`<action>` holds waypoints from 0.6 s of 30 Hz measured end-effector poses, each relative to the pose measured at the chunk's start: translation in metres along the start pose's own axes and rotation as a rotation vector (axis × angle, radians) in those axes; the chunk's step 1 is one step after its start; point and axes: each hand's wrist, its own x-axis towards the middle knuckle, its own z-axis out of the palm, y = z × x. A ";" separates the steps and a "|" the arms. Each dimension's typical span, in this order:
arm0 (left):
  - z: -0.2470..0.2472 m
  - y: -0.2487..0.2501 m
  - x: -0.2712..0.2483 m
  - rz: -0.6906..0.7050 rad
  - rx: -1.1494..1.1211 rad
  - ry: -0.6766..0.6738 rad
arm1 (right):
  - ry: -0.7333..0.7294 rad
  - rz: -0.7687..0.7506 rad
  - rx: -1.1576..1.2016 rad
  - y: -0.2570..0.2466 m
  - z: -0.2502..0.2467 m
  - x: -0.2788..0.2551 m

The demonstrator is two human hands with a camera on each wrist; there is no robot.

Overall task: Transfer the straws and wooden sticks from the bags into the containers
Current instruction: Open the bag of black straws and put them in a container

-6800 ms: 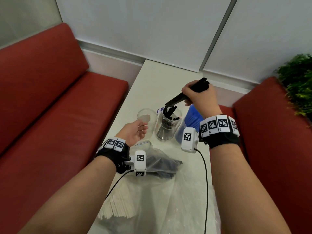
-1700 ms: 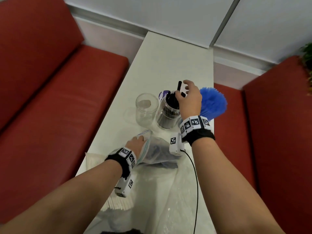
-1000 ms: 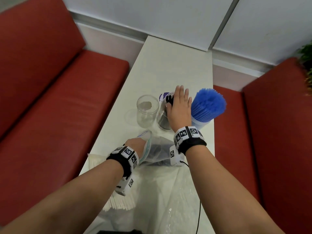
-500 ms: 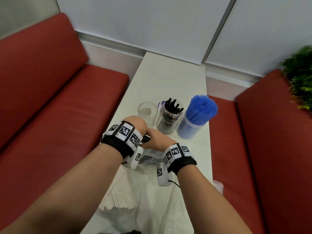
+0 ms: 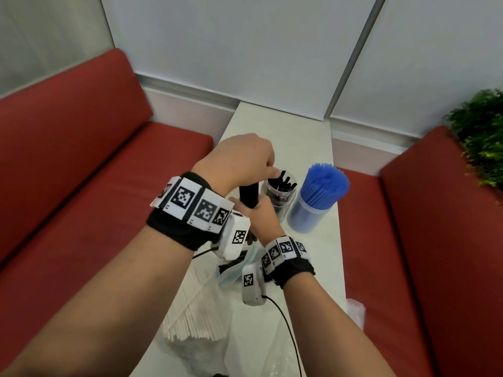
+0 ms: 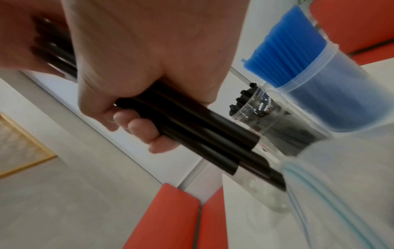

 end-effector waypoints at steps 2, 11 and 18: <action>0.006 0.006 -0.001 0.062 -0.073 0.097 | 0.001 0.015 0.127 -0.009 -0.001 0.000; 0.048 -0.004 0.008 -0.264 -1.444 0.391 | 0.143 -0.063 0.290 -0.065 -0.050 -0.005; 0.122 0.007 0.003 -0.473 -2.091 -0.496 | 0.093 -0.146 0.368 -0.106 -0.067 -0.006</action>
